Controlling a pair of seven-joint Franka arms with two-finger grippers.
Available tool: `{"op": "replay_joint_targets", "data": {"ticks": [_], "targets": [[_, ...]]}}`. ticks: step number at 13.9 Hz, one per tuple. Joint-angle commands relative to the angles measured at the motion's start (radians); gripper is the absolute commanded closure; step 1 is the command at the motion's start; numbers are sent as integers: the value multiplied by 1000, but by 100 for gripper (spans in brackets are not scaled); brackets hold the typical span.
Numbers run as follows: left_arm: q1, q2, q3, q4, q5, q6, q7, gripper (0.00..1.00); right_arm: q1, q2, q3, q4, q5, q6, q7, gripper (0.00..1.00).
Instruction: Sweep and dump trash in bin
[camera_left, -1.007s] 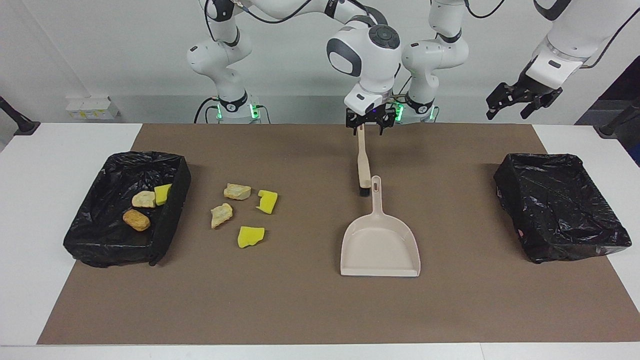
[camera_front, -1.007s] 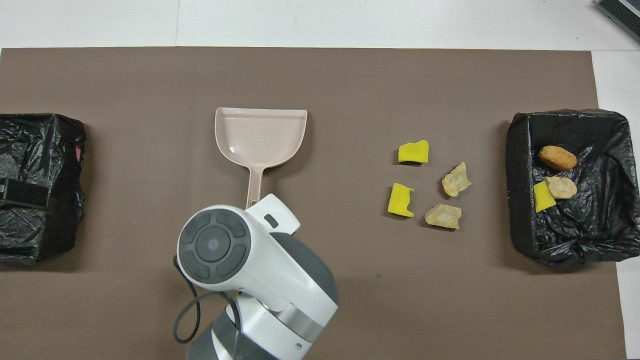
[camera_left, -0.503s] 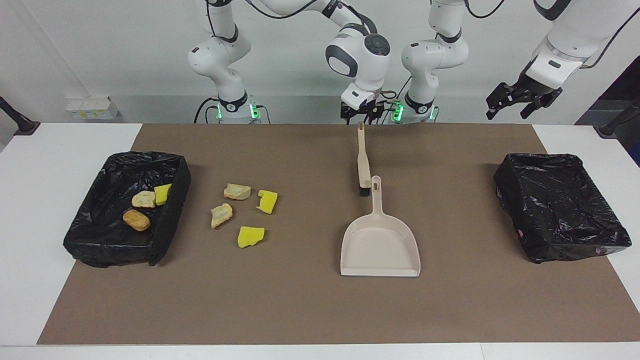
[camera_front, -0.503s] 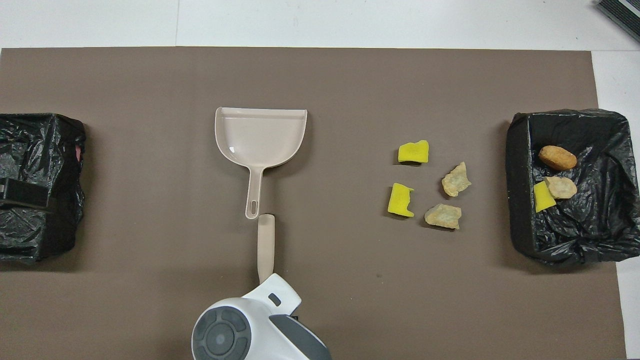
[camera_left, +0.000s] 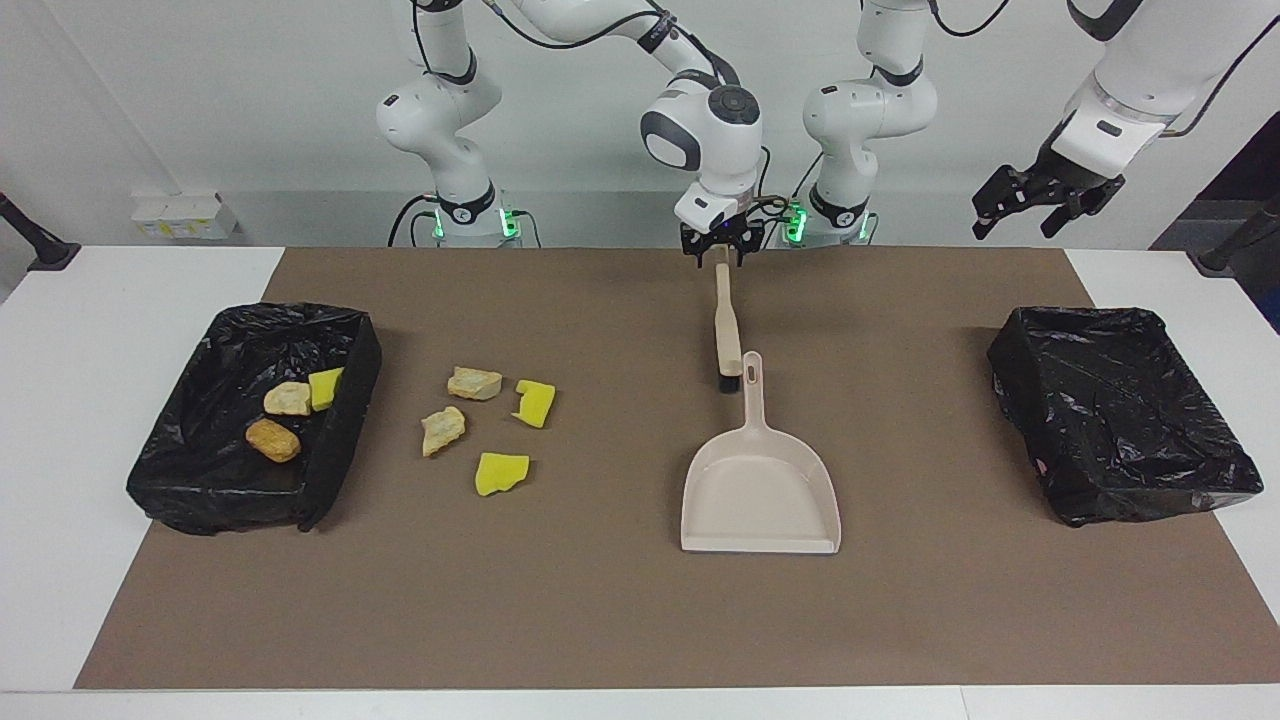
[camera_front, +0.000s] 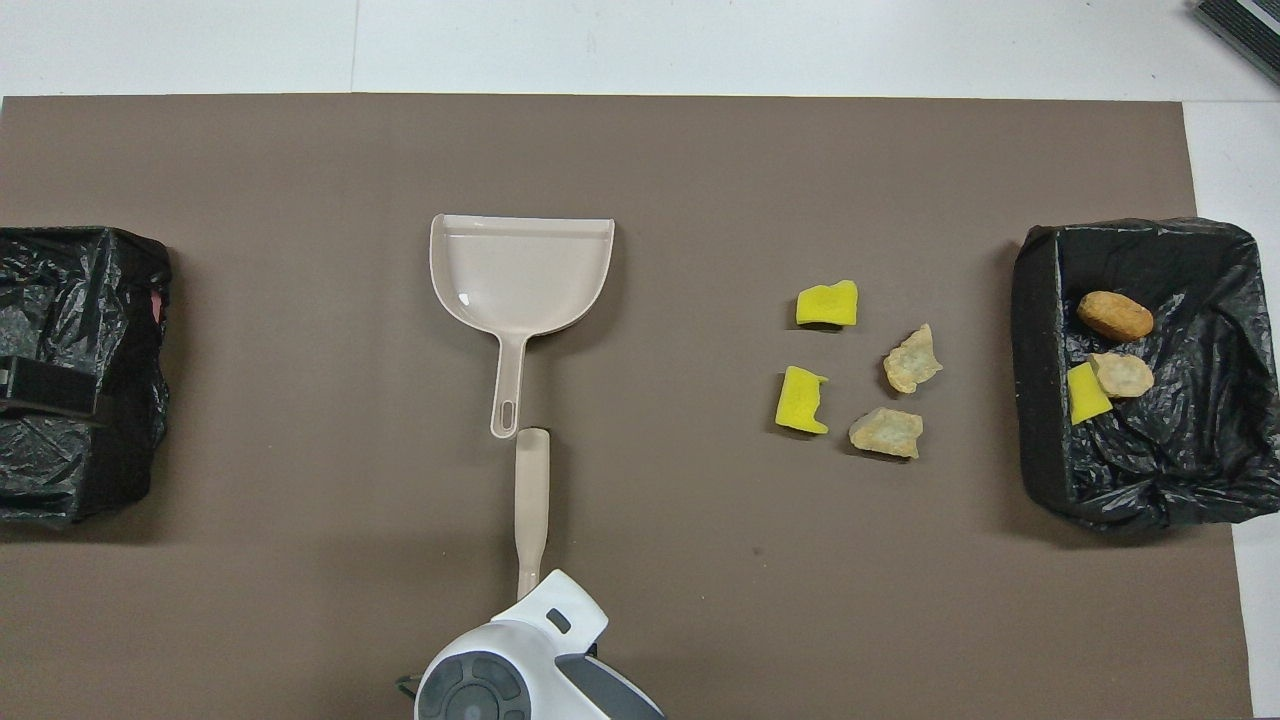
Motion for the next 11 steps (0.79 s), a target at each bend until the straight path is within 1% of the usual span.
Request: {"op": "replay_joint_targets", "data": {"ticks": [1,3,6,10,11], "targets": [[7,-5,-6,6,19,-20,0,0,-28,4,7,-14,26,30,-45,29],[7,-5,-6,6,19,-20,0,0,-16,39,7,-11,24,42,-41,31],[7,-5,-6,6,19,-20,0,0,-11,50,7,6,24,45,-39,34],[7,-5,-6,6,19,-20,0,0,-11,57,7,23,14,49,-33,52],[7,-5,-6,6,19,-20,0,0,-11,61,5,34,14,50,-30,54]]}}
